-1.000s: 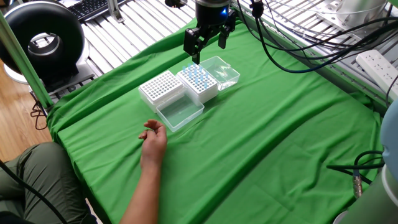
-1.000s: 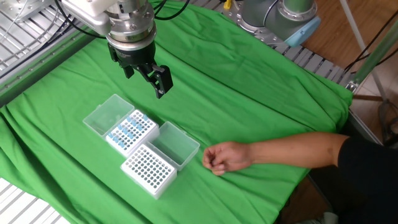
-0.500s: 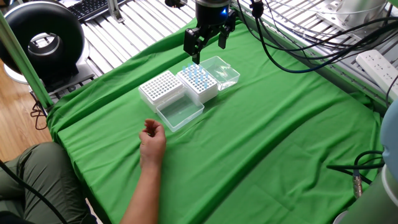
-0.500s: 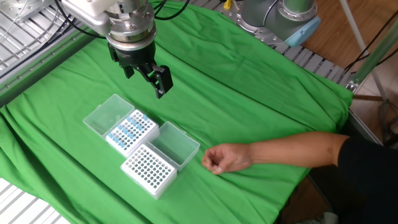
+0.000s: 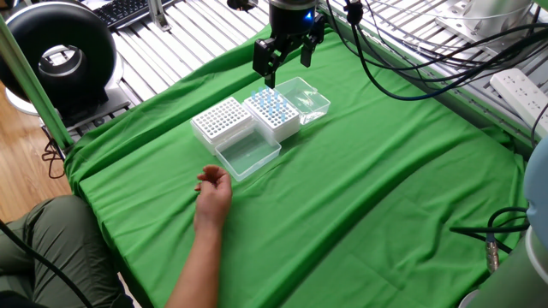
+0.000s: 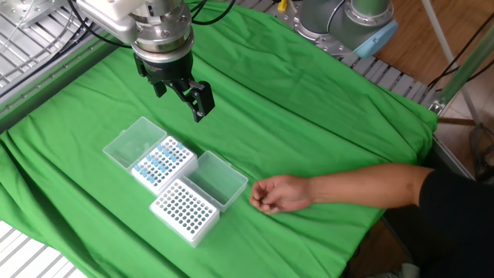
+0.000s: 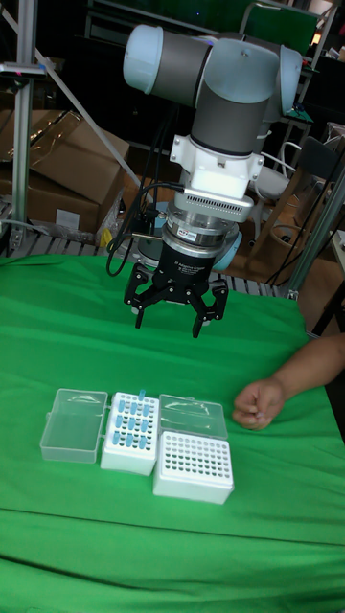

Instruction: Insert a medium pipette tip into the holder for medium pipette tips

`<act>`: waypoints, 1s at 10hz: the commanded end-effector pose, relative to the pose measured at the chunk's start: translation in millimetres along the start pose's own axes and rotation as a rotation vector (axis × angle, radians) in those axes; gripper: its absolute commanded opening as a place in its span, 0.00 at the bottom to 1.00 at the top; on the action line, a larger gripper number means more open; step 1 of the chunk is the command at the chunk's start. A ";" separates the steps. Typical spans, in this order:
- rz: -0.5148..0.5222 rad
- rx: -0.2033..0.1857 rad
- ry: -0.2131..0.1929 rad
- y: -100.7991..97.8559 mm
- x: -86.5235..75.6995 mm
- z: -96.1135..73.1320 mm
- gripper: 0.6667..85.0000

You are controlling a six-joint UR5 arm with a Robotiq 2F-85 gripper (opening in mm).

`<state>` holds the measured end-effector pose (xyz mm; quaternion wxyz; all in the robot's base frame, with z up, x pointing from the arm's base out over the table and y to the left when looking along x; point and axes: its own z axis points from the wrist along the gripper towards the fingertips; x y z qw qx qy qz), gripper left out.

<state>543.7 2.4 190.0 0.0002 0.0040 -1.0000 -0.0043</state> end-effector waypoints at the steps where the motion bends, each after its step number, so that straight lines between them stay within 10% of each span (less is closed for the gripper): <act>1: 0.027 -0.009 -0.019 4.6 -4.8 0.0 0.99; 2: 0.030 -0.009 -0.019 5.5 -4.9 1.0 0.00; 10: 0.018 -0.012 0.015 2.4 5.1 14.6 0.00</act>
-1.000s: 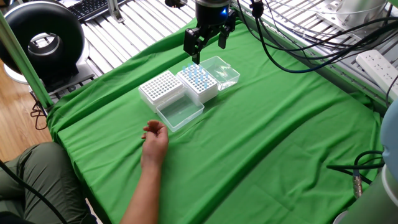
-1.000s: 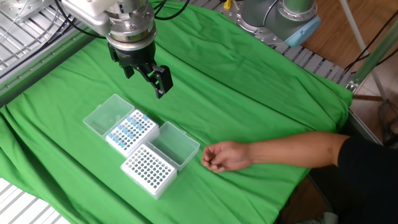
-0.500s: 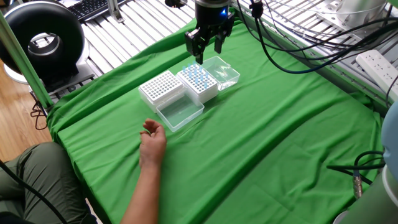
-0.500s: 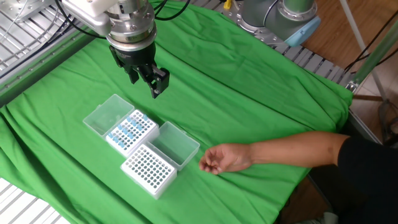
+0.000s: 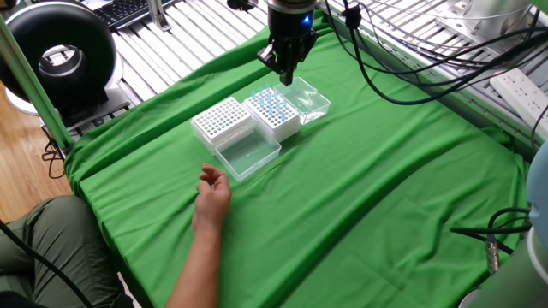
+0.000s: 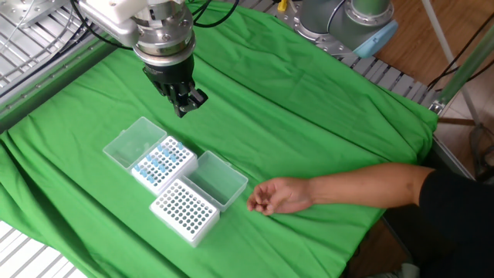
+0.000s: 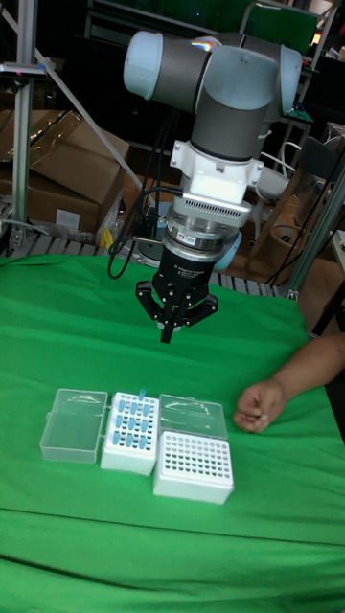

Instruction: Insert a medium pipette tip into the holder for medium pipette tips

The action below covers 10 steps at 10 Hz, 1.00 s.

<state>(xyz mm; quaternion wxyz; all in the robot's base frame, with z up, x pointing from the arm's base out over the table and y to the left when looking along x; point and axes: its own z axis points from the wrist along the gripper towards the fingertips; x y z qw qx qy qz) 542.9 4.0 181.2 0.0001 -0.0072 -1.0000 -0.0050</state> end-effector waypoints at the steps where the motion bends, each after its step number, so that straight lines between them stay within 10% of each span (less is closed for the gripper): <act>1: -0.001 -0.015 0.034 2.0 7.9 12.5 0.00; 10: -0.097 -0.052 0.002 -6.0 2.2 63.8 0.00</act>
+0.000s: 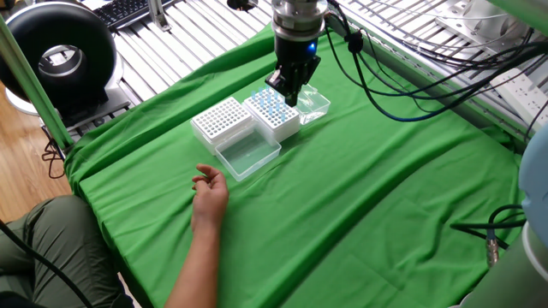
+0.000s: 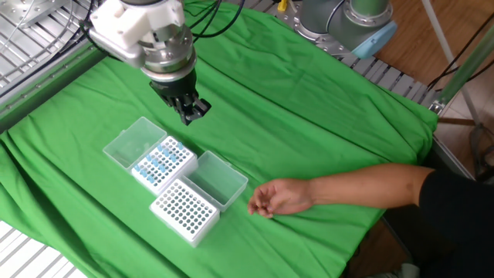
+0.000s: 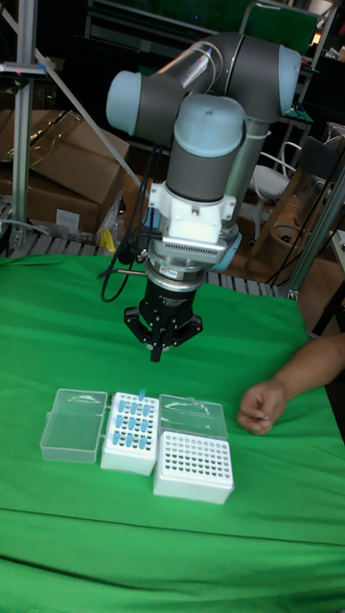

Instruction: Insert a medium pipette tip into the holder for medium pipette tips

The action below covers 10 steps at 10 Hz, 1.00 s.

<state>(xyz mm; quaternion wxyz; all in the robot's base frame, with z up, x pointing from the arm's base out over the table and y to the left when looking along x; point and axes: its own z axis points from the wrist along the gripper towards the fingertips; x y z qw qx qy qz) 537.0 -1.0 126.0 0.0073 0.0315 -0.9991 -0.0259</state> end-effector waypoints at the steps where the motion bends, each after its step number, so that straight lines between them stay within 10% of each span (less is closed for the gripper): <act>1: -0.018 -0.007 -0.013 -2.2 -3.7 9.5 0.00; 5: -0.033 -0.005 -0.012 -5.1 -2.6 8.3 0.00; 7: -0.065 0.055 0.023 -21.9 6.1 6.8 0.02; 10: -0.141 0.007 0.029 -9.9 7.9 7.2 0.32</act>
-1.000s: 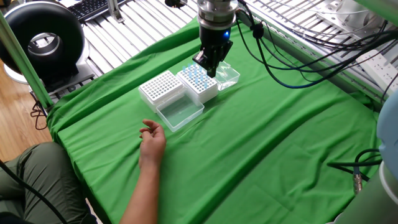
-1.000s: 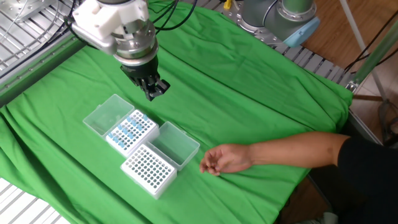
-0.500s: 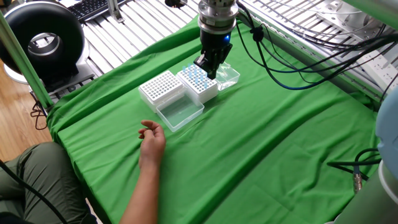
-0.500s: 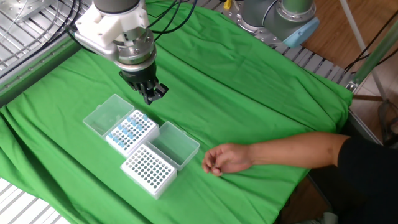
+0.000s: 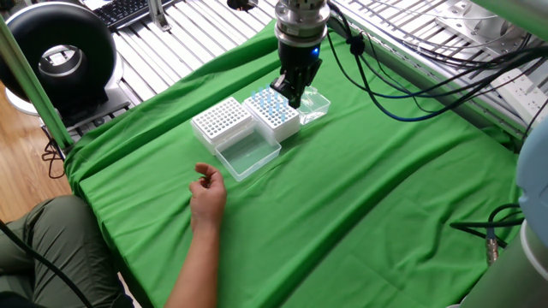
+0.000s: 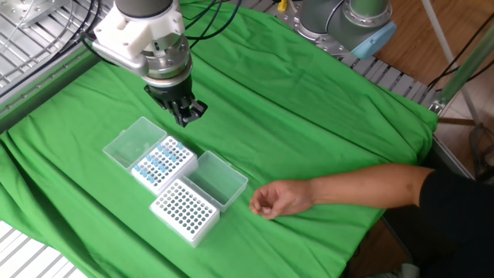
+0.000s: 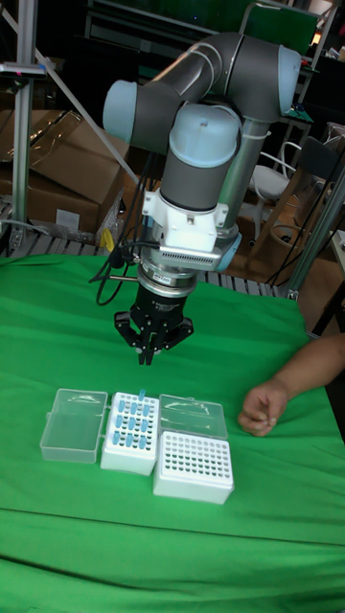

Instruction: Insert a medium pipette tip into the holder for medium pipette tips

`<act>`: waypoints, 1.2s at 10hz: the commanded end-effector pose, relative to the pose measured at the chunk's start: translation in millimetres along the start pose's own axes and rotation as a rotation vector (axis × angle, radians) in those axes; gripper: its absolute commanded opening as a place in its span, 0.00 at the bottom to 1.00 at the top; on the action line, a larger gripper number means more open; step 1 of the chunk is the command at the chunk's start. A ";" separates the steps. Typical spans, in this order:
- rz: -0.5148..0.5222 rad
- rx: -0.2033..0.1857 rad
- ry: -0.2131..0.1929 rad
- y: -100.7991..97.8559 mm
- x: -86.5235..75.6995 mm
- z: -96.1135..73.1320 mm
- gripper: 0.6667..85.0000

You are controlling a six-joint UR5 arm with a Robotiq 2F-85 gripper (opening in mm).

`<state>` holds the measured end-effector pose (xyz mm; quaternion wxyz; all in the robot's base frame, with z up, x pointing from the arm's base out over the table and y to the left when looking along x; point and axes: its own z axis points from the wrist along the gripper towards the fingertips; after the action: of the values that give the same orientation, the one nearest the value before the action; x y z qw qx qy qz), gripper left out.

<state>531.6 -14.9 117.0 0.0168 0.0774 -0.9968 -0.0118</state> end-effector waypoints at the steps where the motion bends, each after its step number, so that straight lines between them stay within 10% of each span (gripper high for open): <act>1: -0.060 -0.012 -0.020 1.9 -5.1 -1.3 0.37; 12: -0.056 -0.021 -0.095 -1.5 -30.3 19.8 0.41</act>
<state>554.7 -9.4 106.0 -0.0219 0.1041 -0.9941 -0.0230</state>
